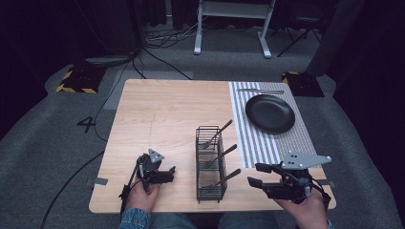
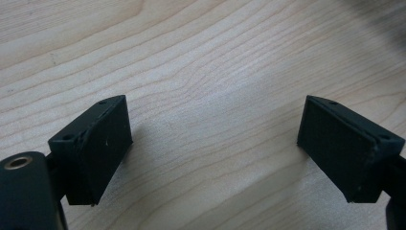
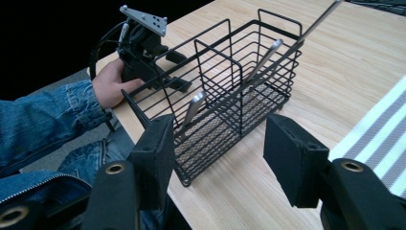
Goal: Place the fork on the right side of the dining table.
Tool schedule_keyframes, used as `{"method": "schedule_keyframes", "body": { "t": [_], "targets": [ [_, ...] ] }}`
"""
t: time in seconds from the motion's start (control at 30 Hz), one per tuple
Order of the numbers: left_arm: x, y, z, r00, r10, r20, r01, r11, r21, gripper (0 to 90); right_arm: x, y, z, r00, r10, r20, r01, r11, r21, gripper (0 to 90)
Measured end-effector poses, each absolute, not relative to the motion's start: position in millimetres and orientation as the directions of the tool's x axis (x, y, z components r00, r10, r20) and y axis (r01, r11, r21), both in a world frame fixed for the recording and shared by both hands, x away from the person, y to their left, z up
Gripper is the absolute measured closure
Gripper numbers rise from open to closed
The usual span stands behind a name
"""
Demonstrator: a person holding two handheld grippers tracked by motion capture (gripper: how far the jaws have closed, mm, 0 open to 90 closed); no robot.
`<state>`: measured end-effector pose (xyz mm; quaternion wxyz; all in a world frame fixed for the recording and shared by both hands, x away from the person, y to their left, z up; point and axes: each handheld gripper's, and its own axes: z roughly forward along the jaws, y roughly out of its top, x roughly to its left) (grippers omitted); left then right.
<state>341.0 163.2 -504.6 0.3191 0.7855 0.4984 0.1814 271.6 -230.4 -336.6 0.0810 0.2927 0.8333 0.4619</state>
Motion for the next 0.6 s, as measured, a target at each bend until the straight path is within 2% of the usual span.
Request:
{"method": "schedule_keyframes", "body": {
  "t": [0.4, 0.6],
  "targets": [
    [340.9, 163.1, -504.6, 0.436, 0.899, -0.035, 0.668, -0.297, 0.682, 11.4, 284.1, -210.9, -344.8, -0.830, 0.533, 0.167, 0.433, 0.427, 0.794, 50.2],
    [341.0, 163.2, -504.6, 0.437, 0.899, -0.033, 0.667, -0.300, 0.682, 11.5, 290.5, -203.6, -351.6, -0.828, 0.525, 0.199, 0.462, 0.435, 0.773, 58.7]
  ]
}}
